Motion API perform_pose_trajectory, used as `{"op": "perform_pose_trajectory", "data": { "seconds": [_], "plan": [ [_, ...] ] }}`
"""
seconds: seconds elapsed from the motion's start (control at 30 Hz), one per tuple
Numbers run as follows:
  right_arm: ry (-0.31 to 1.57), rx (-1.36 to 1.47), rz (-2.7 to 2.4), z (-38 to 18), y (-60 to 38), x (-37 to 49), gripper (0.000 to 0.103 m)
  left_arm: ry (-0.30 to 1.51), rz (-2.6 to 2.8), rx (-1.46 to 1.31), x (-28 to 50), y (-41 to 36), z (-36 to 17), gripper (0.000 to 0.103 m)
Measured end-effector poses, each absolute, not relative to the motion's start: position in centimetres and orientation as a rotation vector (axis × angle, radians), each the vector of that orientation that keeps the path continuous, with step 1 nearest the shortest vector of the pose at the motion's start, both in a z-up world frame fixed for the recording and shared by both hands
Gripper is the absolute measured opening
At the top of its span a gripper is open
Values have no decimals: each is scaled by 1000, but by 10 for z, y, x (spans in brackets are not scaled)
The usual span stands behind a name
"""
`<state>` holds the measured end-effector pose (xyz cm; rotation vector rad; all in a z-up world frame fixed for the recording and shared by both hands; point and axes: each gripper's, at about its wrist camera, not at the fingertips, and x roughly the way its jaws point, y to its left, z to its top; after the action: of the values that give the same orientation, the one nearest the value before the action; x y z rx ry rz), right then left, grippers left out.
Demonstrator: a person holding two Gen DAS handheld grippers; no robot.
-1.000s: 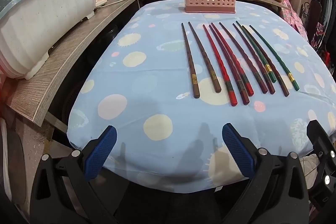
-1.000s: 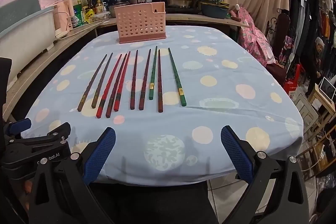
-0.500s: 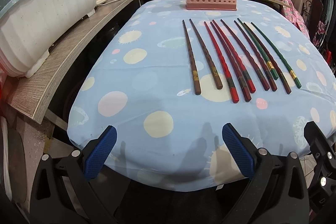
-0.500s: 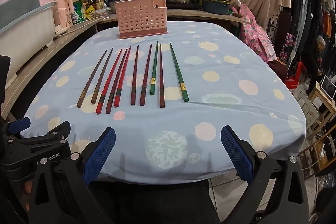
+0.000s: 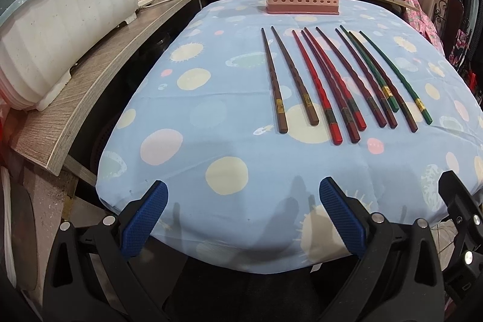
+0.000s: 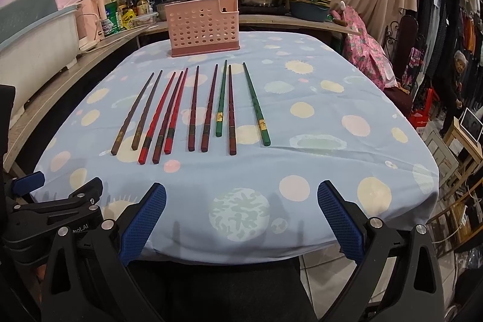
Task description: Organize utensils
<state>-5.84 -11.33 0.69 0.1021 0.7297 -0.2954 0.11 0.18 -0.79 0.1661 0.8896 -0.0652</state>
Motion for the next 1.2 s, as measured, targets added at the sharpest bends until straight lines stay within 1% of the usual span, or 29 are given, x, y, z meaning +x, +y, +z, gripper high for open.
{"op": "perform_pose_trajectory", "data": {
  "seconds": [1.2],
  "plan": [
    [708,104,-301,11,-115,-62,96,881,-65,161,-2,1,-8,96]
  ]
}}
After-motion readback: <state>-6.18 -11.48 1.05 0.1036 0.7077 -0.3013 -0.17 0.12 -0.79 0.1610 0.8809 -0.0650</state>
